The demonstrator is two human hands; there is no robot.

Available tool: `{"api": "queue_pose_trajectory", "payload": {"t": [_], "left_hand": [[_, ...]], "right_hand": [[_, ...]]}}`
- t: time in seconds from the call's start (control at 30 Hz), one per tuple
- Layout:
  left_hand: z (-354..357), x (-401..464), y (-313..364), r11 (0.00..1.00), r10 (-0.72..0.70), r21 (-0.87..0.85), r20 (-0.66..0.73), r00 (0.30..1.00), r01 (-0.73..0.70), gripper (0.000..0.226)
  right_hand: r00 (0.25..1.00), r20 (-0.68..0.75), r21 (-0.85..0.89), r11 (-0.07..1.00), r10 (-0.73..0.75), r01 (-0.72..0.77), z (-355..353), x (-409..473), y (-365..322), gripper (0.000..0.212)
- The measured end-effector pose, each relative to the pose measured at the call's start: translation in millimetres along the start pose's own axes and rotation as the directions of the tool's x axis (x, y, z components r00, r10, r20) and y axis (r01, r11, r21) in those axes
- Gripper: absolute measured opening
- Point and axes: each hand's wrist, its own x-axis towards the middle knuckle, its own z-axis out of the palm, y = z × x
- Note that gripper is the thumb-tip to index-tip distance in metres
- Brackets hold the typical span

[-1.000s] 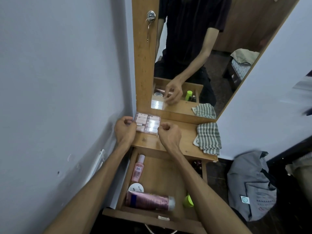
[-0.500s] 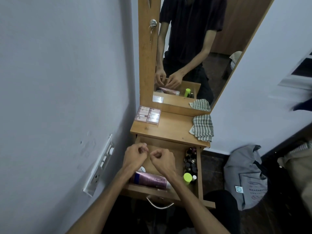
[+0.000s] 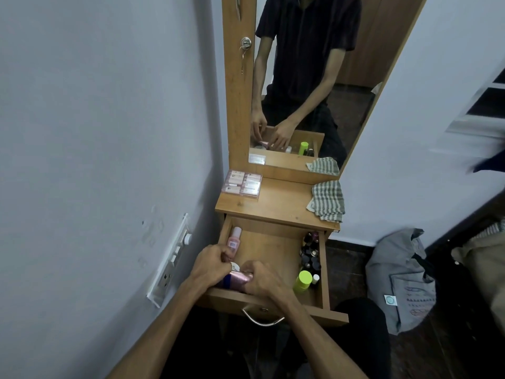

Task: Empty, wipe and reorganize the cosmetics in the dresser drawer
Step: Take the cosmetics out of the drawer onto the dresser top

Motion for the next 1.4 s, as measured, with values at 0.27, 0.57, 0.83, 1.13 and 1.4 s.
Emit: {"api": "queue_pose_trajectory", "payload": {"t": [0.27,0.57,0.83,1.13,1.4], "left_hand": [[1.0,-2.4,-3.0,0.989,-0.010,-0.145,-0.039,0.999,0.004,0.025],[-19.5,5.8,16.8,0.867,-0.011,-0.492,-0.173,0.985,-0.077,0.032],[-53.5,39.1,46.5,0.735,-0.028,-0.657,-0.274,0.961,-0.165,0.046],[-97.5,92.9,61.0,0.819,0.000,-0.536,-0.357,0.934,-0.205,0.035],[-103.1,119.3,64.4,0.853,-0.008,-0.481,-0.401,0.916,-0.204,0.035]], "right_hand": [[1.000,0.007,0.164,0.986,0.002,-0.003,-7.9,-0.1,14.2,0.026],[0.976,-0.216,0.350,0.930,-0.038,0.113,-49.0,10.6,7.0,0.023],[0.901,-0.427,0.470,0.833,-0.075,0.292,-91.9,33.3,-28.6,0.029],[0.835,-0.546,0.521,0.753,-0.069,0.402,-119.4,73.9,-66.6,0.030],[0.820,-0.572,0.522,0.758,-0.029,0.391,-121.7,105.3,-73.6,0.028]]}}
